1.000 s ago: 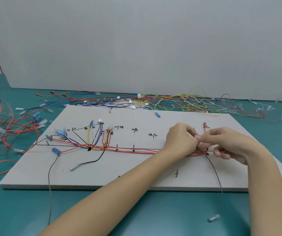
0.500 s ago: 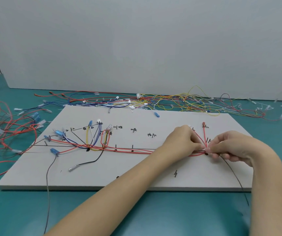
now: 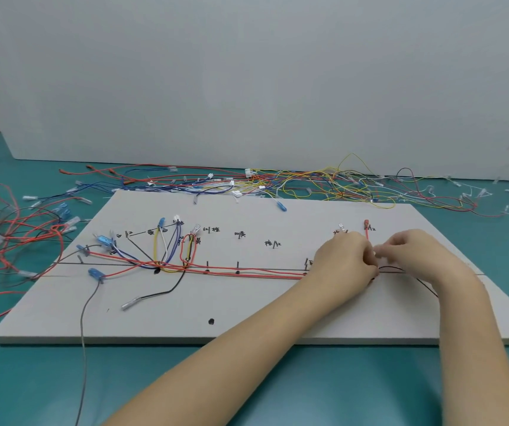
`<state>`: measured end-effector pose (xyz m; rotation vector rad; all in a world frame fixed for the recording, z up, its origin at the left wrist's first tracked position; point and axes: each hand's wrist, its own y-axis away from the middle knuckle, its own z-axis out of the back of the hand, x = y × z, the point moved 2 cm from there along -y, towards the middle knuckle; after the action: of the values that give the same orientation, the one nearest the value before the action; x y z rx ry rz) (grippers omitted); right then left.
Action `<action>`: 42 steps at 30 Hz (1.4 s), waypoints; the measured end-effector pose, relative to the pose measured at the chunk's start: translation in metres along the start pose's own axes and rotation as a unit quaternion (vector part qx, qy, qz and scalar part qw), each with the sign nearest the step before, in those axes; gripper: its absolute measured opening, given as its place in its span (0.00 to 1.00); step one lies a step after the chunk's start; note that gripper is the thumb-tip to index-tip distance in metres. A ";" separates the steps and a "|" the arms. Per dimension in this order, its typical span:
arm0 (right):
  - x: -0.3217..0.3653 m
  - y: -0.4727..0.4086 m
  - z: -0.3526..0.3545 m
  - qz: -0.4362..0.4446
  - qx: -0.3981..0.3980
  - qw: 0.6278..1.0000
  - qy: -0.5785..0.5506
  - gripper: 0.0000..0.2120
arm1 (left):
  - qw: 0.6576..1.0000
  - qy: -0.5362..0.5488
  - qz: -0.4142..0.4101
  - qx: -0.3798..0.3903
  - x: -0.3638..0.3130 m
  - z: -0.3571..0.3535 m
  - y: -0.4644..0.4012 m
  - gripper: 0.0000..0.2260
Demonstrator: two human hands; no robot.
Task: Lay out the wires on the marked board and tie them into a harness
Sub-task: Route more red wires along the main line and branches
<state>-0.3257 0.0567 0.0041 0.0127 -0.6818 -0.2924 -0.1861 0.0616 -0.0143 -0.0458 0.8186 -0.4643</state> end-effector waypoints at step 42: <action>0.024 0.005 -0.024 -0.024 -0.149 0.980 0.131 0.08 | 0.975 -0.204 -0.071 0.046 -0.001 0.023 -0.009 0.07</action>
<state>-0.2915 0.0533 0.0007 -0.2160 -0.3714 -0.4288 -0.1740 0.0504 0.0042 -0.1100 0.3904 -0.6037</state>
